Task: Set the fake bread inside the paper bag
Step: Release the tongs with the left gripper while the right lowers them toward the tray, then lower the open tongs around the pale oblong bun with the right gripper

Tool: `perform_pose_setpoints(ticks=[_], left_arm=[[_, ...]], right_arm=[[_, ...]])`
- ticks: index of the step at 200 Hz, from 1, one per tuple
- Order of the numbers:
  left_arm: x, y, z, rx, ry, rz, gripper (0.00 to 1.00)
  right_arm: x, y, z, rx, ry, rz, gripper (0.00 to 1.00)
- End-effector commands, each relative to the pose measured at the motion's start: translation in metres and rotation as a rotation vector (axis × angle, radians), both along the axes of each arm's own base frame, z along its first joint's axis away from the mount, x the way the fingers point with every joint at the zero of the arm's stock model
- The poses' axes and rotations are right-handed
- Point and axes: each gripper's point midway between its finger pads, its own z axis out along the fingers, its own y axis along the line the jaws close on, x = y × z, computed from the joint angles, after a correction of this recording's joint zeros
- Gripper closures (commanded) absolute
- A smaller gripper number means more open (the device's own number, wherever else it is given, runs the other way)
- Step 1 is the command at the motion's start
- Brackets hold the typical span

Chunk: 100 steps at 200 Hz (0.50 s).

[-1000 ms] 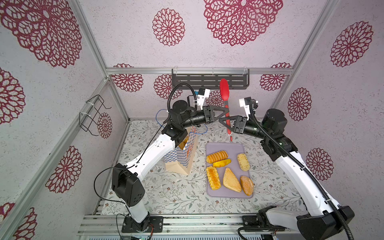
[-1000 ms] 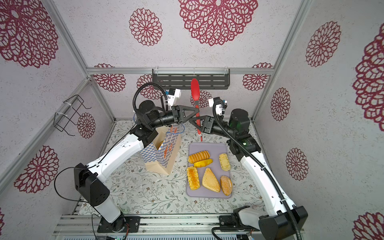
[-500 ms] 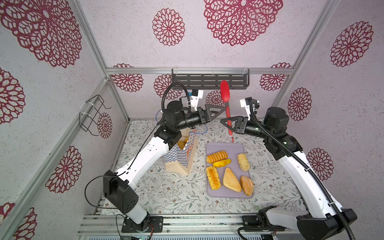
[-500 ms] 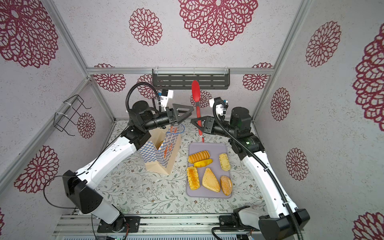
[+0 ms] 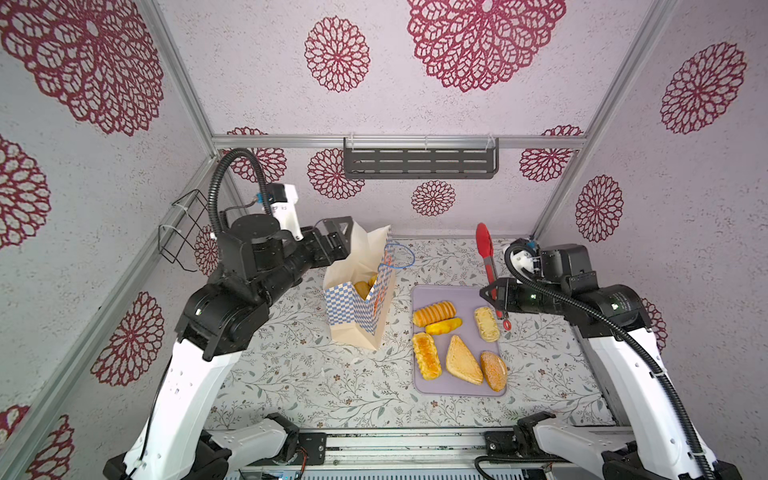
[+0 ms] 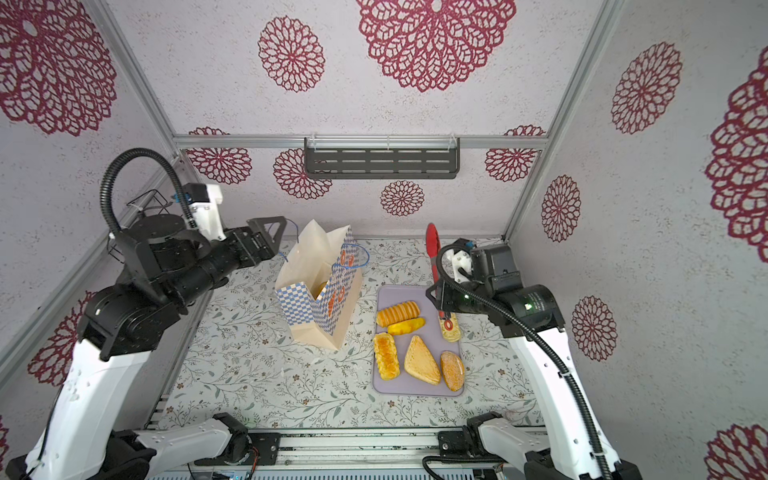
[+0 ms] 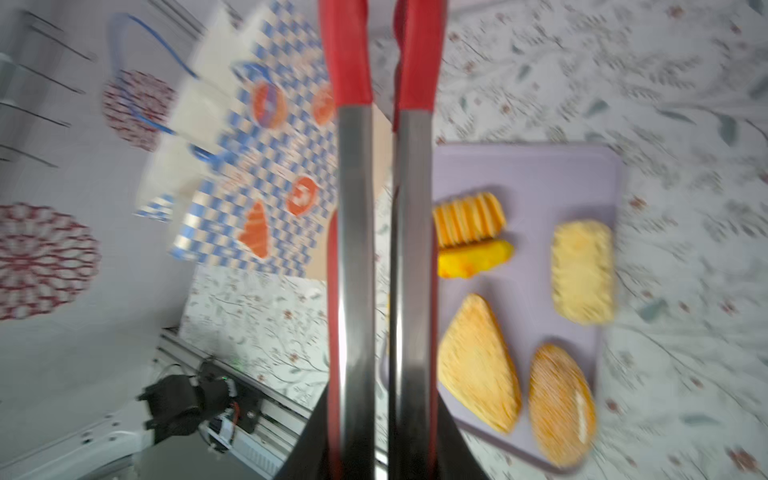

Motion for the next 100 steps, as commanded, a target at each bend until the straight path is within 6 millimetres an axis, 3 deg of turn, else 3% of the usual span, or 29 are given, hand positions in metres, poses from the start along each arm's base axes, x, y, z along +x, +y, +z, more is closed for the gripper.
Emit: perform_pose_setpoints(ticks=[1,32,72,100], left_arm=[[0.006,0.06,-0.074,0.245,0.24,0.204,0.03],[0.016,0.079,-0.098,0.193,0.285,0.222,0.03],[0.029,0.064,-0.12,0.131,0.301,0.137,0.03],[0.032,0.055,-0.129,0.095,0.3,0.086,0.03]], right_arm=[[-0.021,-0.039,-0.037,-0.211,0.104,-0.067,0.7],[-0.022,-0.047,-0.06,-0.26,0.153,-0.1,0.63],[-0.019,-0.054,-0.071,-0.289,0.17,-0.141,0.61],[-0.019,-0.063,-0.08,-0.328,0.192,-0.173,0.53]])
